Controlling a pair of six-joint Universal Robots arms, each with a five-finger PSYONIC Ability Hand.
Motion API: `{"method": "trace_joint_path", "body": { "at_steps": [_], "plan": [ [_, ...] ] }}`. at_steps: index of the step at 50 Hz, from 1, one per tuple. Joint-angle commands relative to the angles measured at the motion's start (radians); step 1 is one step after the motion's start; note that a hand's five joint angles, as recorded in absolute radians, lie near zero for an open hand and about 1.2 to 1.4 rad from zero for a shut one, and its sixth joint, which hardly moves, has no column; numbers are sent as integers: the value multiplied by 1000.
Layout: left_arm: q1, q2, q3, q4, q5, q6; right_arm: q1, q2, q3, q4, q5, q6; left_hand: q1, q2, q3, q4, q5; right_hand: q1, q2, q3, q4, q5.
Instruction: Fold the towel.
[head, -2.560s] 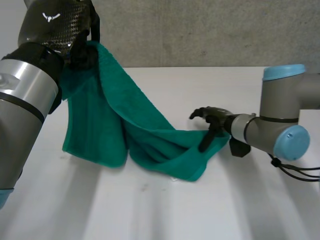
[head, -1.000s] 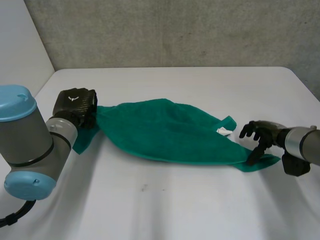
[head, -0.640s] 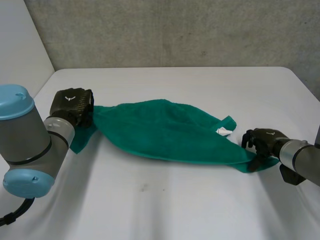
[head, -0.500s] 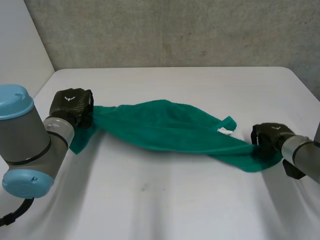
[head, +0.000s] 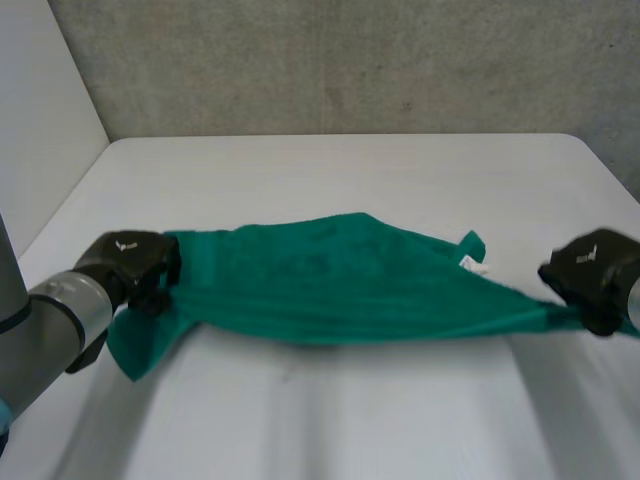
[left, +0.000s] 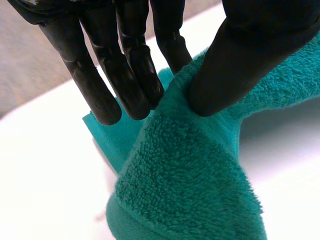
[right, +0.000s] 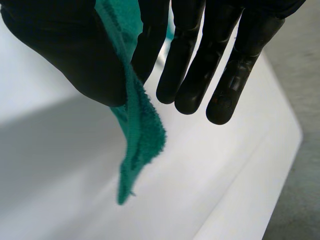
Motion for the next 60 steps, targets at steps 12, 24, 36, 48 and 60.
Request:
{"method": "trace_joint_path", "body": {
  "at_steps": [12,24,36,48,60],
  "plan": [
    [-26,-230,508,172,-86,130,217,293,-622,-477,321,69,264,196,202,201,253,429,217,217,208,252],
    [-35,-137,655,437,-108,60,218,158,-603,-678,309,170,264,196,202,201,253,429,217,217,208,252],
    [6,-169,185,451,-85,50,201,113,-49,-698,160,180,264,196,202,201,253,429,217,217,208,252],
    [16,-404,87,476,-43,64,201,374,55,-692,172,273,264,196,202,201,253,429,217,217,208,252],
    [37,-189,-17,414,-34,63,160,242,158,-700,135,371,-746,-813,-807,-808,-756,429,217,217,208,252]
  ]
}}
